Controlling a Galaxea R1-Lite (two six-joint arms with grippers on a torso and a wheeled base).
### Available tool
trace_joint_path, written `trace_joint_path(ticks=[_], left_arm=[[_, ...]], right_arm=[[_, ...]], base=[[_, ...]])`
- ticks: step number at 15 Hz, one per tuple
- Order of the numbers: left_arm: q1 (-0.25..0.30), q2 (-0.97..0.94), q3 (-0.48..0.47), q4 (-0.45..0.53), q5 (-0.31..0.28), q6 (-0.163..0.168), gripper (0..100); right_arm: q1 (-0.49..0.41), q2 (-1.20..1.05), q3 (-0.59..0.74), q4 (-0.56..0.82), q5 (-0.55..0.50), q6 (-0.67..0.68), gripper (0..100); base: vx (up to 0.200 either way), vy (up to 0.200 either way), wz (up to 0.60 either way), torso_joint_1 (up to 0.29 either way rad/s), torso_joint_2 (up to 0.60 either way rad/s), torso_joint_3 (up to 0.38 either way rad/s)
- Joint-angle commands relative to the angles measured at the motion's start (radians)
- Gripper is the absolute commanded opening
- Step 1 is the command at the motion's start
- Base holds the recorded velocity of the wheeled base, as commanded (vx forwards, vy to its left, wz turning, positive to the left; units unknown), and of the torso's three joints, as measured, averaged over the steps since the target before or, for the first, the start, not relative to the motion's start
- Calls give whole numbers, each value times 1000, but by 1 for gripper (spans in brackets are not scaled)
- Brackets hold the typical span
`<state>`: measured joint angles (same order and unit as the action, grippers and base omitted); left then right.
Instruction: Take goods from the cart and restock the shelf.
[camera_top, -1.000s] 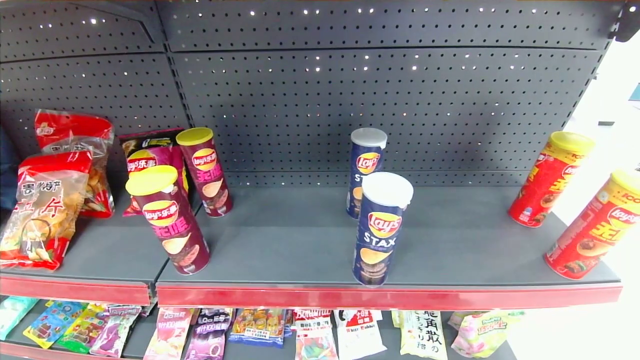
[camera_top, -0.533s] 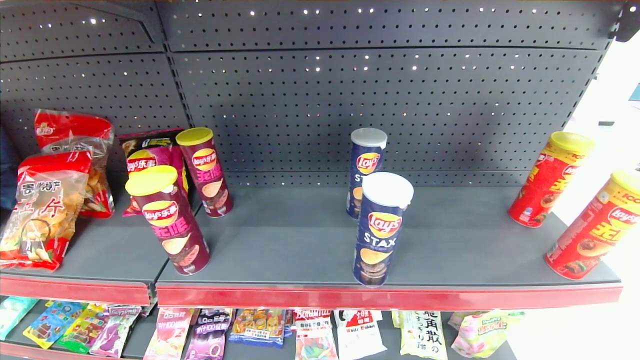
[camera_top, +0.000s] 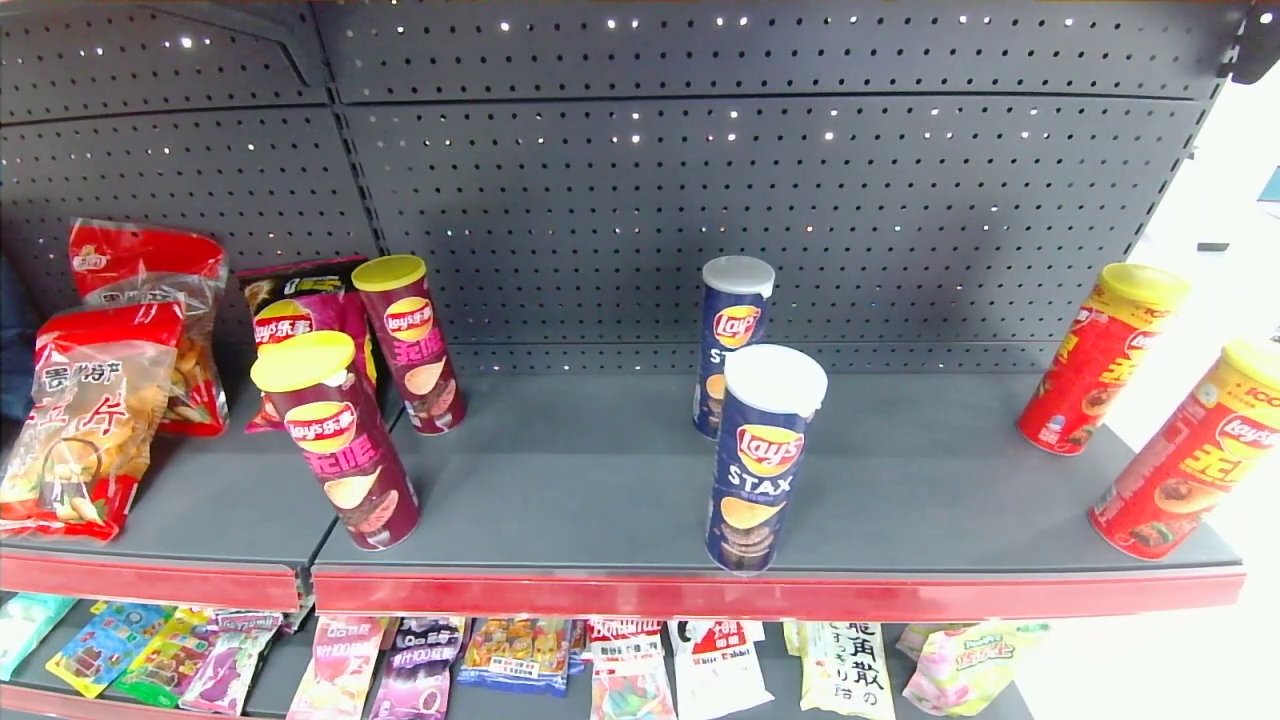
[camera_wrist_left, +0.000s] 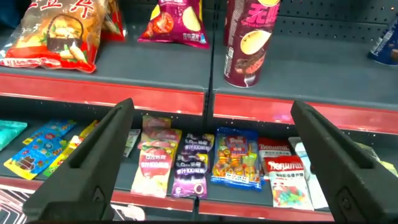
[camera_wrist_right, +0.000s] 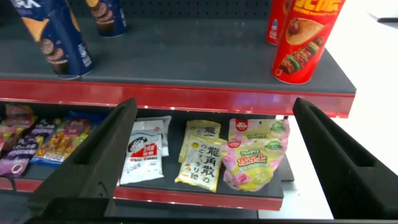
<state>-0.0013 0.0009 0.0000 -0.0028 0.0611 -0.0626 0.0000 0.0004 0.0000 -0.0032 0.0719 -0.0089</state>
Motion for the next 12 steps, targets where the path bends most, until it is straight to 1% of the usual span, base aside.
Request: trace_joint_path(ticks=[1, 2, 3, 4, 5, 6, 8, 9, 10, 12], left_arm=[[0, -1, 0, 0, 0, 0, 100], [0, -1, 0, 0, 0, 0, 100], [0, -1, 0, 0, 0, 0, 100], [0, -1, 0, 0, 0, 0, 100], [0, -1, 0, 0, 0, 0, 100], [0, -1, 0, 0, 0, 0, 100], [0, -1, 0, 0, 0, 0, 100], [0, -1, 0, 0, 0, 0, 100], [0, -1, 0, 0, 0, 0, 100], [0, -1, 0, 0, 0, 0, 100]], right_arm=[[0, 0, 0, -1, 2, 0, 100], [5, 9, -46, -18, 14, 30, 100], [20, 81, -141, -23, 25, 81, 100], [31, 282, -325, -26, 12, 196, 100], [43, 395, -456, -20, 20, 242, 100], [94, 441, -468, -18, 72, 205, 100], [175, 451, -339, -15, 190, 112, 100], [209, 469, -313, -15, 221, 104, 100], [259, 535, -328, -15, 230, 99, 100], [311, 745, -407, -26, 221, 98, 100]], base=[[0, 0, 0, 0, 0, 0], [0, 0, 0, 0, 0, 0], [0, 0, 0, 0, 0, 0], [0, 0, 0, 0, 0, 0], [0, 0, 0, 0, 0, 0], [0, 0, 0, 0, 0, 0], [0, 0, 0, 0, 0, 0], [0, 0, 0, 0, 0, 0], [0, 0, 0, 0, 0, 0], [0, 0, 0, 0, 0, 0]])
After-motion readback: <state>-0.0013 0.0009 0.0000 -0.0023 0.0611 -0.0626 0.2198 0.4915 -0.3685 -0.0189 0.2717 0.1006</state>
